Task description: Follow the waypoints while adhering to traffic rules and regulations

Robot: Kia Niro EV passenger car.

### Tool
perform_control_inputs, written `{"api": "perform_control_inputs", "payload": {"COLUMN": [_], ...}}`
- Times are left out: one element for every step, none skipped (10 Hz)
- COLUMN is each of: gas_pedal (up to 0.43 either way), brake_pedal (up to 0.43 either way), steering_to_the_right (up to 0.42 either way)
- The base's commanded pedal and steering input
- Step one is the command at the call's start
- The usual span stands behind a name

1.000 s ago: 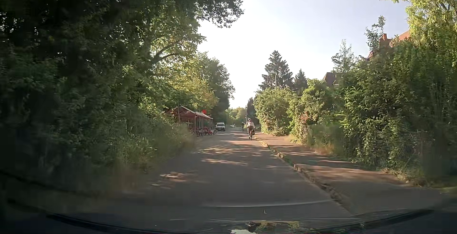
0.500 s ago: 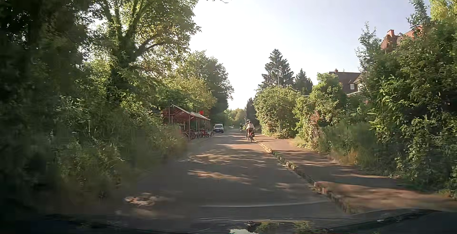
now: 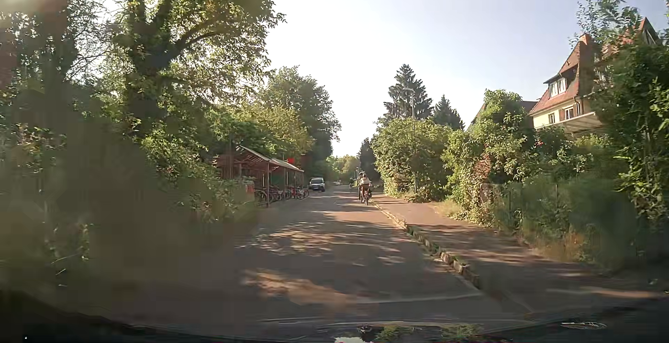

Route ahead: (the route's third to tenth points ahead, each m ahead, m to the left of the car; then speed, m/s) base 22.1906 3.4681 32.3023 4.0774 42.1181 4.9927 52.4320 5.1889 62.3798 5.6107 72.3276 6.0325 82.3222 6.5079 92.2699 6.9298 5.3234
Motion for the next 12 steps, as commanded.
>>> {"api": "perform_control_inputs", "payload": {"gas_pedal": [0.067,0.067,0.067,0.067,0.067,0.067,0.067,0.059,0.047,0.047,0.047,0.047], "brake_pedal": [0.000,0.000,0.000,0.000,0.000,0.000,0.000,0.000,0.000,0.000,0.000,0.000], "steering_to_the_right": [0.004,0.004,0.004,0.004,0.003,0.002,0.001,0.001,0.001,0.001,0.000,0.000]}}
